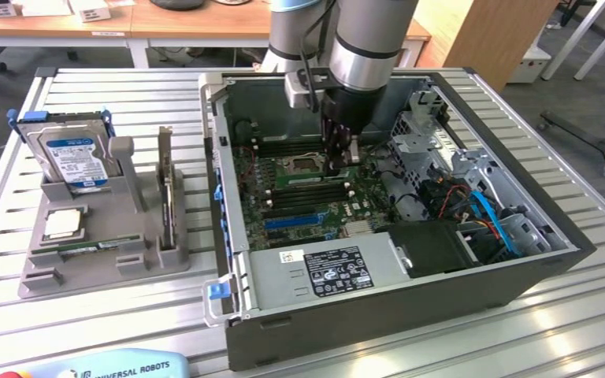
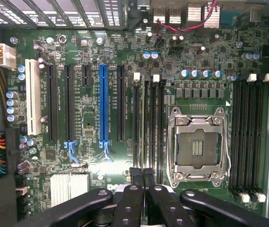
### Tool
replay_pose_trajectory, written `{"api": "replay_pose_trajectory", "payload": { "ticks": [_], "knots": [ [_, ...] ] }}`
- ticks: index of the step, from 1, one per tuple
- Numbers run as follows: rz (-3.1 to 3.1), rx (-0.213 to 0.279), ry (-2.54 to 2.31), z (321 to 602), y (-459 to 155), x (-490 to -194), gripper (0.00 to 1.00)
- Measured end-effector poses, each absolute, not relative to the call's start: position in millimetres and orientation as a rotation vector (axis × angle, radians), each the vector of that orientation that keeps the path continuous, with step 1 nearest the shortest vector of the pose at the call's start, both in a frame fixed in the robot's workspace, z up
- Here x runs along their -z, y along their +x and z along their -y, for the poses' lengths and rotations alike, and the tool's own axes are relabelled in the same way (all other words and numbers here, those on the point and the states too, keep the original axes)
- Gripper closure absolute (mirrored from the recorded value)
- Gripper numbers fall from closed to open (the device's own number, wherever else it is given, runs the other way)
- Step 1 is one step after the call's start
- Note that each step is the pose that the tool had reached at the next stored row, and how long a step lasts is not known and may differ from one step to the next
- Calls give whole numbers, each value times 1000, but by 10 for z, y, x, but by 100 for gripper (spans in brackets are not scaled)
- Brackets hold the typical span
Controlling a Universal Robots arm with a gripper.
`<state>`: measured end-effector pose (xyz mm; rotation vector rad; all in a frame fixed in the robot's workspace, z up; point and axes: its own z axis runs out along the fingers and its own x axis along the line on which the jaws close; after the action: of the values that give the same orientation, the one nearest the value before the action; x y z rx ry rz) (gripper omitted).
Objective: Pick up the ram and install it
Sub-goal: 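Insert the ram into the slot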
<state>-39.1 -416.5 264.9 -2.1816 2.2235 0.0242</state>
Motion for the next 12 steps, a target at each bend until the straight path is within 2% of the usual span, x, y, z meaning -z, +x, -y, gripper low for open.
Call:
{"api": "replay_pose_trajectory", "payload": {
  "ticks": [12],
  "knots": [
    [-2224,-24,-2182,4184,-391,-2612,88]
  ]
}}
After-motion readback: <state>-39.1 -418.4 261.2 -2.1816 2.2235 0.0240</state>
